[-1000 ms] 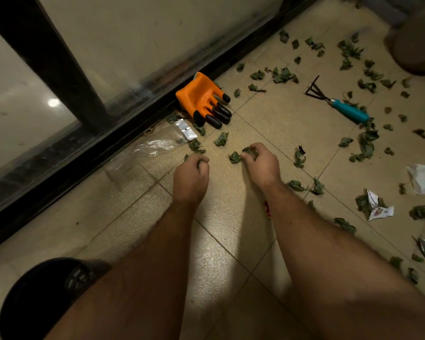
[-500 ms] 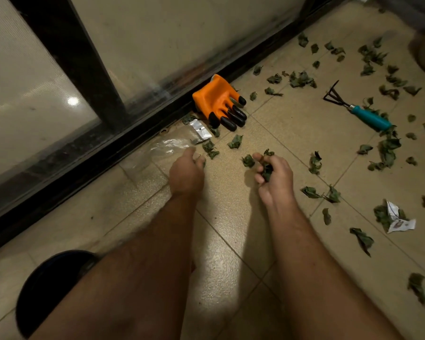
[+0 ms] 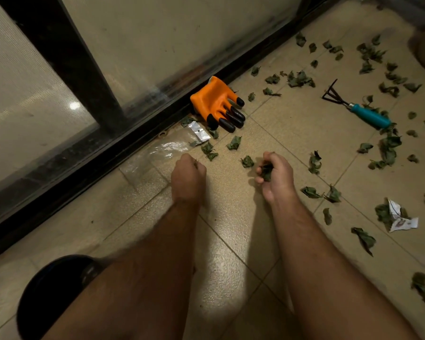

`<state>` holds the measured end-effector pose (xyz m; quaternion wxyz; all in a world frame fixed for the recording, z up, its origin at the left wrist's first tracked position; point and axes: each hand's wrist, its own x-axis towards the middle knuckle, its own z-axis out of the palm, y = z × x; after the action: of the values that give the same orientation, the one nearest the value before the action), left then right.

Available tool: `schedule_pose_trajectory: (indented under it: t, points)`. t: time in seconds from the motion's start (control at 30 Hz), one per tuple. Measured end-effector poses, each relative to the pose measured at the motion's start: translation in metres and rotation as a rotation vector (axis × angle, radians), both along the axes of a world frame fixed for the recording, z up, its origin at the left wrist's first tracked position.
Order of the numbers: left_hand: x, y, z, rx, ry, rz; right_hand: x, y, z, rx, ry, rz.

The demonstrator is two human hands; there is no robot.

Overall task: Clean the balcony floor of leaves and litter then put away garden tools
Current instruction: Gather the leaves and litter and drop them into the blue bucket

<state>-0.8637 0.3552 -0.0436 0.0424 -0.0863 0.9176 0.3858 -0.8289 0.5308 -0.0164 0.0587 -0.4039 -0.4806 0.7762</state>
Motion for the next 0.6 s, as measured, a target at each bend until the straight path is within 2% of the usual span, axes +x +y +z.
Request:
schedule_pose_trajectory:
  t: [0.13, 0.23, 0.33, 0.5, 0.6]
  points:
    - [-0.002, 0.004, 0.006, 0.166, -0.032, 0.118, -0.013, -0.006, -0.004, 0.296, -0.114, 0.07]
    - [-0.004, 0.007, 0.009, 0.252, -0.051, 0.091, -0.017, -0.009, -0.01, 0.666, -0.211, 0.186]
    - [-0.008, 0.007, 0.009, 0.218, -0.029, 0.011, -0.015, -0.009, -0.016, 1.029, -0.301, 0.354]
    - [-0.017, 0.003, 0.005, 0.07, -0.036, -0.03, -0.013, -0.014, -0.021, 1.278, -0.342, 0.61]
    - [-0.02, 0.001, 0.0, -0.059, -0.085, -0.072, -0.011, -0.018, -0.02, 1.362, -0.381, 0.706]
